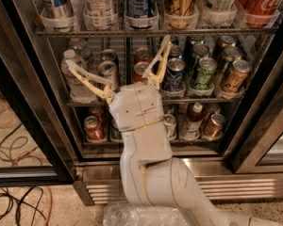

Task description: Pick blue plastic bottle from top shelf of fridge

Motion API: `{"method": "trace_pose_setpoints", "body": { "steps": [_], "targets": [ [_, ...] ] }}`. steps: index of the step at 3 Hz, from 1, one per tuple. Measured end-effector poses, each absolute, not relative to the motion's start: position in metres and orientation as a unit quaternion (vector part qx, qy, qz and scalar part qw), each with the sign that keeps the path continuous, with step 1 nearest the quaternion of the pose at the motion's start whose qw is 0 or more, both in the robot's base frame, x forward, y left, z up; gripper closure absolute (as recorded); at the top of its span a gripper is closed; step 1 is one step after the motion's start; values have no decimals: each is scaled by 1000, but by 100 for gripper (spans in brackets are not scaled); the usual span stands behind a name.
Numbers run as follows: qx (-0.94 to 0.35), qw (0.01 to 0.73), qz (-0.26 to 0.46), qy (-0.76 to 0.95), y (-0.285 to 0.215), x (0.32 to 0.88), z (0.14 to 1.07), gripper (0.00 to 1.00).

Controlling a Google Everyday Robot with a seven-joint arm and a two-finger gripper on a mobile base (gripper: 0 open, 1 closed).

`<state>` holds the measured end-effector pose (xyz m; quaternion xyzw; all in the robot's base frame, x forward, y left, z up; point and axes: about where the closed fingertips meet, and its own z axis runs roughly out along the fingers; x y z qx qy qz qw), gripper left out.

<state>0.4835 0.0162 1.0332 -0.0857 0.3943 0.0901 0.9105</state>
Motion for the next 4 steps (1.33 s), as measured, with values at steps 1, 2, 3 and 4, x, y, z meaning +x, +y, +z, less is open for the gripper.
{"method": "trace_pose_setpoints", "body": {
  "steps": [1,2,3,4],
  "targets": [
    [-86,911,90,394,16,484,1033,0],
    [-78,913,90,391,22,482,1032,0],
    [-71,920,82,378,34,485,1033,0],
    [-59,927,71,364,50,491,1036,0]
  ]
}}
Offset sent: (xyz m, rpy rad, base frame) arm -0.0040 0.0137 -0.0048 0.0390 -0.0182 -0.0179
